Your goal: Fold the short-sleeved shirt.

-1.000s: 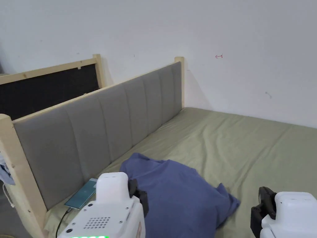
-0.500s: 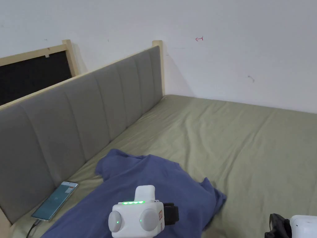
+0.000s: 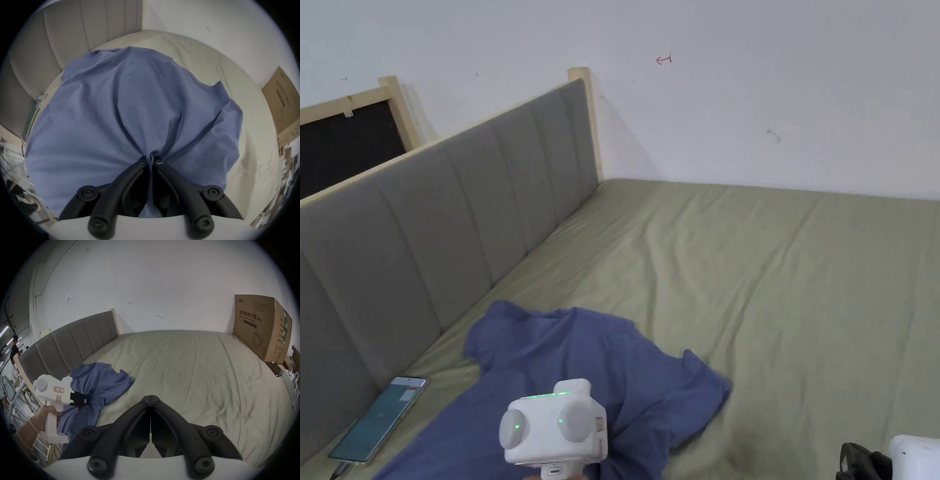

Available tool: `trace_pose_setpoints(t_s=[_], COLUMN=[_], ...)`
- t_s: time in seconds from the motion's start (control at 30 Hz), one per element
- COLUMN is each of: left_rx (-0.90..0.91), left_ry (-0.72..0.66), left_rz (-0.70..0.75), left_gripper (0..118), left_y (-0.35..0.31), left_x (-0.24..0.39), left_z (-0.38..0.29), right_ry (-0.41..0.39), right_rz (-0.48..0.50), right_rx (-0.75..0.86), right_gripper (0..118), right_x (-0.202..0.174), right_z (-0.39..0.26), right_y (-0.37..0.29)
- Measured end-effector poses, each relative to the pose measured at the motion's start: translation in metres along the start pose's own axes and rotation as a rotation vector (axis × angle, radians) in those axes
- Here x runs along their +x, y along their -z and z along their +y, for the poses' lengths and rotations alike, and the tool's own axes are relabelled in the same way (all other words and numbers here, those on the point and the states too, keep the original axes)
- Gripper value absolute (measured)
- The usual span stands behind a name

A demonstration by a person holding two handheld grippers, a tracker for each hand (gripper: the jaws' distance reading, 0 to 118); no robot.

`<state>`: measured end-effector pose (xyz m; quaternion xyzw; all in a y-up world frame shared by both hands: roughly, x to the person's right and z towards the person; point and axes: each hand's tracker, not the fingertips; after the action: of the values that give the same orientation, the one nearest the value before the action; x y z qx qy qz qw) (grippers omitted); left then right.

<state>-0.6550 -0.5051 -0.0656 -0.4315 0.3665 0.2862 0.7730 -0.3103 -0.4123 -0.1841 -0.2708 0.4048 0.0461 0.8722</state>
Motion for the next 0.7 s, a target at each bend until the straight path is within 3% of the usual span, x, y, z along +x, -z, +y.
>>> trace_pose_setpoints(t_s=[0.2, 0.3, 0.43, 0.53, 0.63, 0.7], left_rx=[0.063, 0.079, 0.139, 0.156, 0.122, 0.084], left_ry=[0.019, -0.022, 0.259, 0.324, 0.551, 0.614], left_rz=[-0.117, -0.293, -0.308, -0.545, -0.753, -0.833], left_gripper=[2, 2, 2, 2, 2, 2], left_y=[-0.058, -0.076, -0.109, -0.137, -0.169, -0.188], left_x=[0.023, 0.048, 0.150, 0.234, 0.324, 0.367], left_z=[0.007, 0.023, 0.018, -0.007, -0.050, -0.080], right_ry=[0.066, 0.094, 0.162, 0.215, 0.250, 0.262], right_rz=[-0.032, -0.082, -0.154, -0.241, -0.345, -0.413], right_rx=[0.017, 0.046, 0.112, 0.190, 0.263, 0.308], right_gripper=[0, 0, 0, 0, 0, 0], right_x=[0.023, 0.042, 0.075, 0.107, 0.143, 0.163], right_z=[0.003, 0.009, 0.022, 0.031, 0.040, 0.041], right_y=[-0.012, -0.025, -0.051, -0.081, -0.120, -0.147])
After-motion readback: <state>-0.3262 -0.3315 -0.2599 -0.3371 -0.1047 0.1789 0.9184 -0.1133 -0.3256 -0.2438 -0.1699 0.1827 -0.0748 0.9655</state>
